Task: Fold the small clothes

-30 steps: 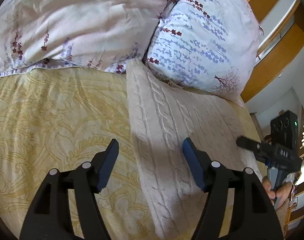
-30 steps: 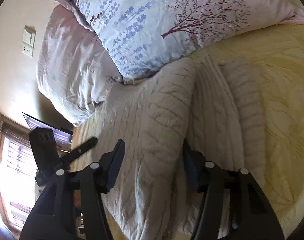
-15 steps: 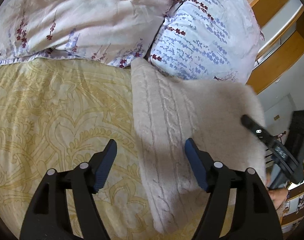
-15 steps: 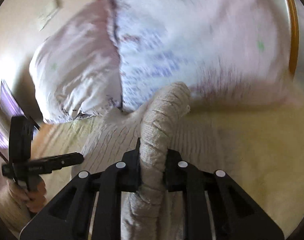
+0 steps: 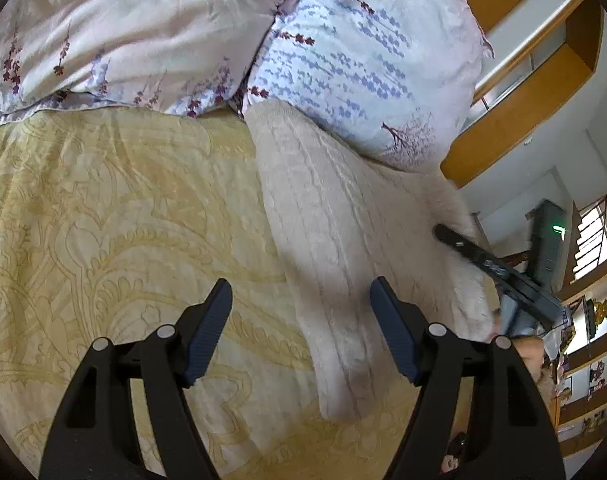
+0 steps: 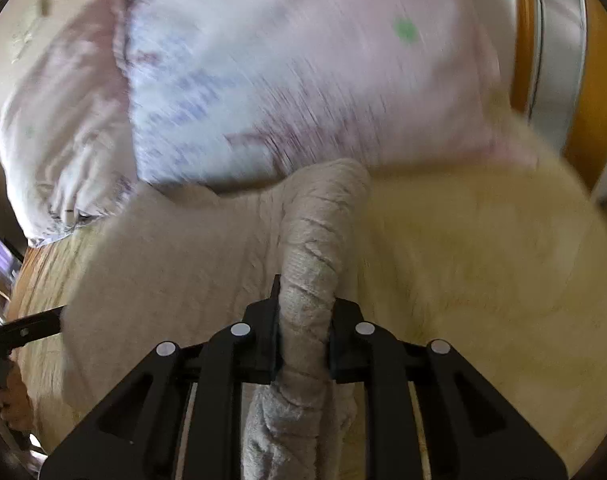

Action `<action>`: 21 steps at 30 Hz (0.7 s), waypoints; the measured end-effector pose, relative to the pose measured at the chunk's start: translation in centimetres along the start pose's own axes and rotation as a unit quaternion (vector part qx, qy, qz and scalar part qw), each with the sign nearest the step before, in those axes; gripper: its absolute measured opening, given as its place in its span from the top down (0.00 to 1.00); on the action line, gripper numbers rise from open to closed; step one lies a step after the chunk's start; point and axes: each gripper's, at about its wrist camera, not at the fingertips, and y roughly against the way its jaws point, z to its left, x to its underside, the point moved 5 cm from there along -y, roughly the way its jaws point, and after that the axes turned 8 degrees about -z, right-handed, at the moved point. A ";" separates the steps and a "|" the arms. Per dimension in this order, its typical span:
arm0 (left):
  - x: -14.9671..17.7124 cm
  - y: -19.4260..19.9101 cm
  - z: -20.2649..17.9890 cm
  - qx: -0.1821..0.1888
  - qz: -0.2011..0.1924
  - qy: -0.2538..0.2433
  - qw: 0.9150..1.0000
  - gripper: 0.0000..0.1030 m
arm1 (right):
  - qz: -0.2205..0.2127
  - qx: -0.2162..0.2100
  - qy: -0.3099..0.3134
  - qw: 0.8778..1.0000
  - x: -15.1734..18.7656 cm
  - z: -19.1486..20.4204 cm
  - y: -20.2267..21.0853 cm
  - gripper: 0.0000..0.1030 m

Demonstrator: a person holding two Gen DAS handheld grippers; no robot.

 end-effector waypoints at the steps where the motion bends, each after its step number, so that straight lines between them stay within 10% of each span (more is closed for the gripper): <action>1: 0.2 0.0 0.0 0.001 0.002 0.000 1.000 0.31 | 0.001 -0.010 -0.020 1.000 0.1 -0.5 0.0 0.78; 7: 1.0 1.0 -0.1 0.015 0.005 0.017 1.000 0.31 | -0.025 -0.066 -0.106 0.992 0.4 -2.5 3.9 0.47; 18: 3.6 1.5 -1.8 0.011 0.013 -0.004 1.000 0.31 | -0.015 -0.103 -0.110 0.989 5.2 -2.5 8.7 0.47; 21: 4.2 1.1 -2.1 0.013 0.017 -0.006 1.000 0.42 | -0.011 -0.098 -0.098 0.990 6.0 -2.2 8.3 0.75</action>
